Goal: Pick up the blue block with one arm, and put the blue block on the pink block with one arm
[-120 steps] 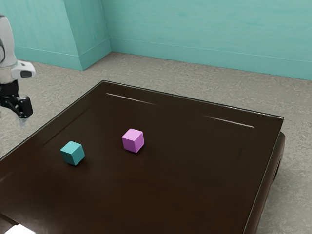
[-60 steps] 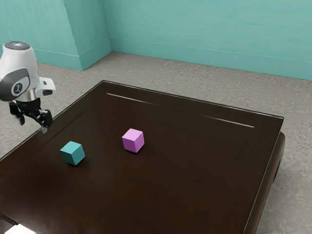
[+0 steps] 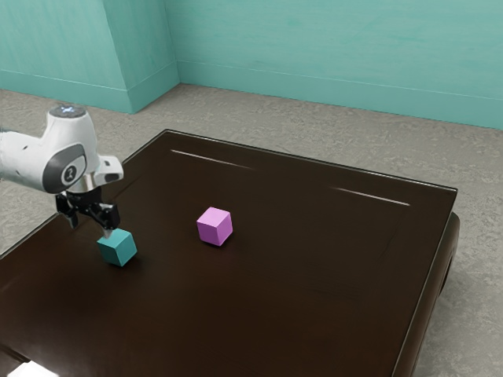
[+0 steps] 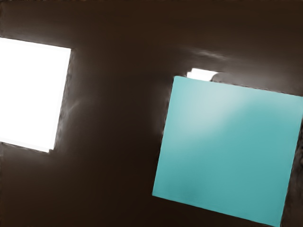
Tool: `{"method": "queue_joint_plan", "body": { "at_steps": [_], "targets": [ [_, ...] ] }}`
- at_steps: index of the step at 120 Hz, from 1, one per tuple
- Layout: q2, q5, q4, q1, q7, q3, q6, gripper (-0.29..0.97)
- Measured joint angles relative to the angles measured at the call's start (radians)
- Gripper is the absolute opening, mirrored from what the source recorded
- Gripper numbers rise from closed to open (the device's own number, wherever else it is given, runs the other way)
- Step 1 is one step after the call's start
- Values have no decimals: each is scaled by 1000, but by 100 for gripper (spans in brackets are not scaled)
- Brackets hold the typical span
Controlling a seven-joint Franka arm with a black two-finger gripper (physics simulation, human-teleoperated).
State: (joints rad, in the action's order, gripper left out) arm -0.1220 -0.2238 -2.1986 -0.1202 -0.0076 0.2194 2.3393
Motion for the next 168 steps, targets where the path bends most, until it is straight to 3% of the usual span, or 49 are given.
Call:
{"method": "queue_joint_plan", "body": {
  "at_steps": [64,105,113,129,168],
  "targets": [
    [-181,24,100,-15,-7,-83,58,66],
    [-229,33,123,-72,-18,-120,63,37],
    [-211,29,143,-76,-20,-132,50,38],
    [-148,21,217,-174,-11,-254,-23,26],
    [-169,127,426,-183,-3,-406,-187,19]
  ]
}}
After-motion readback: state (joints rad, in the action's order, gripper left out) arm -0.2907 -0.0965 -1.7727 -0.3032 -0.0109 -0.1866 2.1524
